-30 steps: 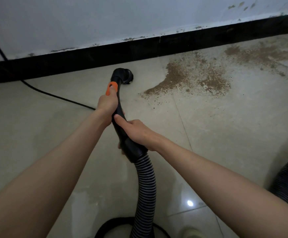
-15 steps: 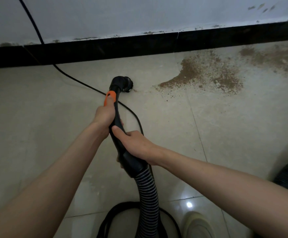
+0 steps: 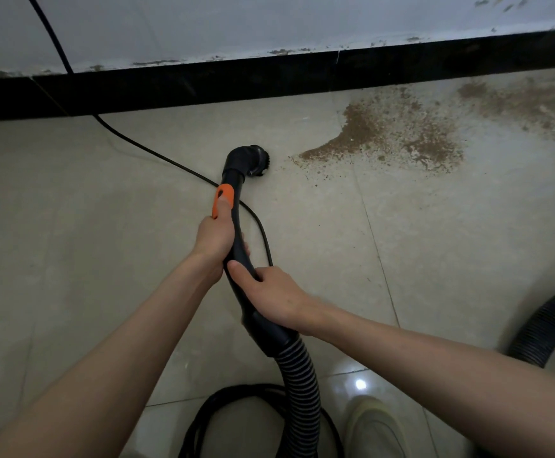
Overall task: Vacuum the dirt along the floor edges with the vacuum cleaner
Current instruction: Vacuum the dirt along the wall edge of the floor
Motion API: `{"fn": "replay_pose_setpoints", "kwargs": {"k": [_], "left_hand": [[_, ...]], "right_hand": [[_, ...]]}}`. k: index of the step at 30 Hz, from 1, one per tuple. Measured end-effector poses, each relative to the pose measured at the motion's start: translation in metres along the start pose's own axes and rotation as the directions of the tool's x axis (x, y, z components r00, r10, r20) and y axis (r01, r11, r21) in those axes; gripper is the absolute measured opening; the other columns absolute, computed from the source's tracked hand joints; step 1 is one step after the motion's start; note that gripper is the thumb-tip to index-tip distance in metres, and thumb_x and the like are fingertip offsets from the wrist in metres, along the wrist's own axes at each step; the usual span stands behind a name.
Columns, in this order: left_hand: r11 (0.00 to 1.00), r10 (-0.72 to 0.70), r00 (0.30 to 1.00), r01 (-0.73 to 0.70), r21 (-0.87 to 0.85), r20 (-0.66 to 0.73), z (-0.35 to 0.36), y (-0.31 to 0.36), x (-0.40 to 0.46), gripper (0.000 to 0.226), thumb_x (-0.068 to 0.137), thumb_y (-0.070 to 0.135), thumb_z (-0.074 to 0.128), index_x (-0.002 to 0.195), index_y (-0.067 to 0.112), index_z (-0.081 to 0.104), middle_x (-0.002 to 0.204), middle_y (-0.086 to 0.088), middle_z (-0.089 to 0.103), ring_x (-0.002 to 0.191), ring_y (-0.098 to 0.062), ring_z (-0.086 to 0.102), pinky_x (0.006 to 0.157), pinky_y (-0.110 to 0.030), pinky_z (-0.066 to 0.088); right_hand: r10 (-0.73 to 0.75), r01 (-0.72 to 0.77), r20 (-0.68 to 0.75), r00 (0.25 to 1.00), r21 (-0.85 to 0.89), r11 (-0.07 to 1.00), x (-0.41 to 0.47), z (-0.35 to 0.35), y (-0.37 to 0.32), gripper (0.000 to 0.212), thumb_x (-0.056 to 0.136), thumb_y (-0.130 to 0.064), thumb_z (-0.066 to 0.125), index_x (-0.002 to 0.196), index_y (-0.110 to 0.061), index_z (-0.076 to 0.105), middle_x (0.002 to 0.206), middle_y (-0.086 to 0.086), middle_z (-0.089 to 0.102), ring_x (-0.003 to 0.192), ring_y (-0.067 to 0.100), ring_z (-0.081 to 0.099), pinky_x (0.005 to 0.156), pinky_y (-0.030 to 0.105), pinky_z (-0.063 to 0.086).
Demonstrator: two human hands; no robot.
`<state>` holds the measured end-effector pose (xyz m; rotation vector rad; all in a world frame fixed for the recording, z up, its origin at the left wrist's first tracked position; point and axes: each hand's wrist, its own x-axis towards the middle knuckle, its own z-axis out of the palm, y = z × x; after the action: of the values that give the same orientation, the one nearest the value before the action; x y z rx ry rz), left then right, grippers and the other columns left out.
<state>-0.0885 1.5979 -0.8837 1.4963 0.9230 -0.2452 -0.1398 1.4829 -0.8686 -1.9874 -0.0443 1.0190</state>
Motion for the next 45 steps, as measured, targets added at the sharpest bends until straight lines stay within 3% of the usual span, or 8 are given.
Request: {"fn": "replay_pose_setpoints", "kwargs": {"k": [4,9,13,17,20,23,30,45], "left_hand": [[1.000,0.008,0.999,-0.008,0.004,0.042,0.014,0.000,-0.001,0.052,0.096,0.054,0.035,0.086,0.006,0.049,0.060,-0.008,0.050,0.047,-0.022,0.052,0.053,-0.031,0.050],[0.997,0.029,0.998,-0.034,0.070,0.063,0.030,0.002,-0.001,0.069,0.095,0.056,0.033,0.117,-0.007,0.052,0.079,-0.016,0.055,0.067,-0.028,0.057,0.070,-0.043,0.052],[0.997,0.025,0.997,-0.030,0.067,0.066,0.041,0.005,-0.004,0.067,0.096,0.051,0.033,0.120,-0.010,0.050,0.070,-0.014,0.055,0.047,-0.024,0.054,0.051,-0.029,0.046],[0.999,0.026,0.997,-0.028,0.032,0.074,0.053,0.011,-0.005,0.063,0.096,0.048,0.036,0.120,-0.009,0.048,0.069,-0.011,0.053,0.050,-0.024,0.054,0.054,-0.030,0.048],[0.999,0.036,0.996,-0.039,0.030,0.086,0.063,0.018,-0.004,0.066,0.095,0.051,0.036,0.124,-0.008,0.046,0.084,-0.015,0.054,0.068,-0.028,0.056,0.073,-0.043,0.053],[0.997,0.028,0.995,-0.034,0.062,0.099,0.077,0.025,-0.004,0.067,0.095,0.054,0.035,0.124,-0.005,0.047,0.091,-0.016,0.056,0.079,-0.030,0.057,0.085,-0.047,0.052],[0.989,0.019,0.993,-0.036,0.146,0.117,0.111,0.034,-0.005,0.066,0.096,0.054,0.031,0.126,-0.002,0.046,0.103,-0.019,0.061,0.099,-0.038,0.063,0.090,-0.050,0.052],[0.960,0.069,0.990,-0.099,0.264,0.120,0.148,0.060,0.026,0.064,0.097,0.056,0.028,0.121,0.001,0.048,0.109,-0.018,0.064,0.098,-0.035,0.064,0.089,-0.044,0.053]], "right_hand": [[0.019,-0.018,-0.039,0.999,0.027,0.999,-0.003,-0.007,0.005,0.055,0.094,-0.063,0.039,0.066,-0.017,0.051,0.068,0.001,0.058,0.062,0.015,0.056,0.055,0.027,0.040],[0.038,-0.032,-0.068,0.997,0.091,0.995,-0.006,-0.016,0.013,0.054,0.094,-0.062,0.040,0.069,-0.016,0.054,0.085,0.011,0.067,0.082,0.027,0.066,0.072,0.033,0.049],[0.037,-0.029,-0.055,0.998,0.140,0.990,-0.008,-0.026,0.016,0.054,0.095,-0.060,0.041,0.073,-0.013,0.056,0.090,0.020,0.071,0.086,0.035,0.069,0.087,0.044,0.055],[0.052,-0.042,-0.053,0.997,0.165,0.985,-0.010,-0.040,0.018,0.054,0.094,-0.060,0.042,0.073,-0.012,0.055,0.088,0.023,0.071,0.084,0.036,0.070,0.085,0.046,0.056],[0.066,-0.058,-0.041,0.997,0.185,0.981,-0.012,-0.054,0.017,0.056,0.094,-0.061,0.043,0.082,-0.009,0.061,0.088,0.020,0.072,0.076,0.031,0.069,0.081,0.042,0.056],[0.083,-0.074,-0.038,0.996,0.194,0.978,-0.014,-0.069,0.019,0.061,0.093,-0.062,0.043,0.092,-0.004,0.062,0.095,0.025,0.071,0.080,0.038,0.068,0.084,0.048,0.055],[0.089,-0.073,-0.062,0.994,0.215,0.974,-0.014,-0.097,0.033,0.057,0.093,-0.061,0.045,0.089,-0.007,0.061,0.092,0.024,0.071,0.072,0.031,0.066,0.084,0.050,0.056],[0.085,-0.049,-0.116,0.990,0.283,0.958,0.017,-0.129,0.037,0.056,0.092,-0.062,0.046,0.088,-0.009,0.060,0.094,0.025,0.071,0.072,0.032,0.067,0.082,0.049,0.056]]}}
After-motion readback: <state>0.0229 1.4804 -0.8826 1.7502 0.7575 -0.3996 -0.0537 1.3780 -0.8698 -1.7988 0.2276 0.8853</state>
